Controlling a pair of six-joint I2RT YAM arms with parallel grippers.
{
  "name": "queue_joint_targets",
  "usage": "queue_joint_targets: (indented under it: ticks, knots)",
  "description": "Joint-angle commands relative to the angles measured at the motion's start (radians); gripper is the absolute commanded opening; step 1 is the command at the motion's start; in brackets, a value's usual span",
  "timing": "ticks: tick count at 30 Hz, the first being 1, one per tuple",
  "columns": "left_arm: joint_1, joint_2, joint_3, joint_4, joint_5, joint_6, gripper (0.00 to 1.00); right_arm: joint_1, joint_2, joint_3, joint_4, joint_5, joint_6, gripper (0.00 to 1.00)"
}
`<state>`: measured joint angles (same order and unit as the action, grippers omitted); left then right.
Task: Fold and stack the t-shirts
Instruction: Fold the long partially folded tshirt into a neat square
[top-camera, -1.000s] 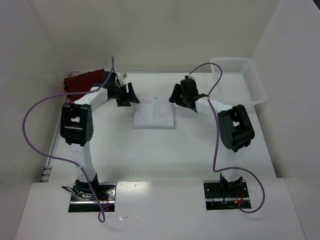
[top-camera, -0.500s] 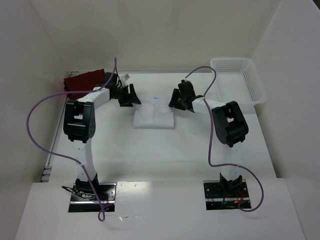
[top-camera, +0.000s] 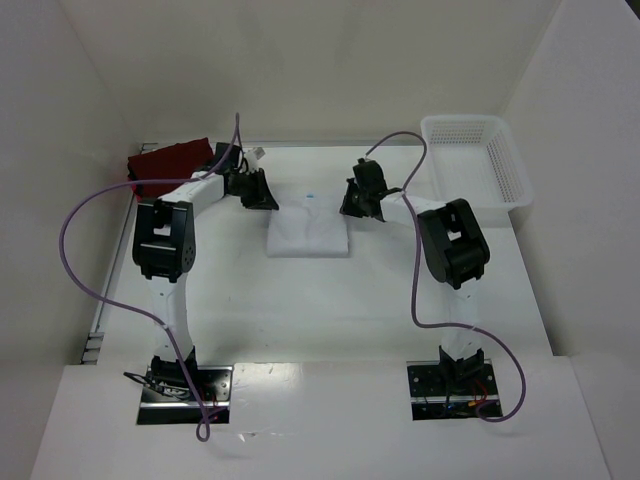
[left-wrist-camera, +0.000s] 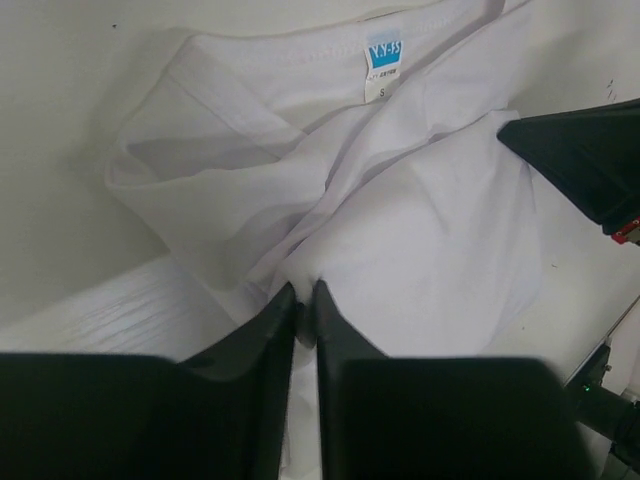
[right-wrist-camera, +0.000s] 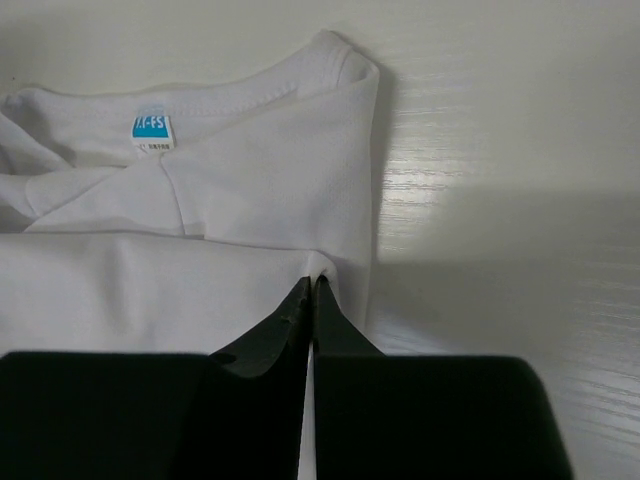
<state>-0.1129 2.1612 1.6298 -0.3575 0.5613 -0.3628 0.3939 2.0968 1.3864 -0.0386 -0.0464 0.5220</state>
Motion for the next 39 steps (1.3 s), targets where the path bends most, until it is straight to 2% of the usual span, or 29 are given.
queue_joint_targets:
  ticks: [1, 5, 22, 33, 39]
  knots:
    - [-0.002, 0.007, 0.038, 0.002, 0.016, 0.038, 0.1, -0.001, 0.014, 0.075, 0.006, -0.01, -0.007, 0.0]
    - [-0.002, -0.021, 0.038, -0.008, 0.007, 0.038, 0.0, -0.001, -0.018, 0.077, 0.003, -0.01, -0.005, 0.0]
    - [0.004, -0.161, 0.112, -0.046, 0.005, 0.056, 0.0, -0.001, -0.236, 0.108, -0.026, 0.025, -0.005, 0.0]
    - [0.033, -0.032, 0.31, -0.08, 0.026, 0.039, 0.0, -0.007, -0.149, 0.254, -0.035, 0.046, -0.034, 0.0]
    - [0.036, 0.08, 0.493, -0.107, 0.039, 0.027, 0.0, -0.03, -0.09, 0.328, -0.028, 0.057, -0.034, 0.0]
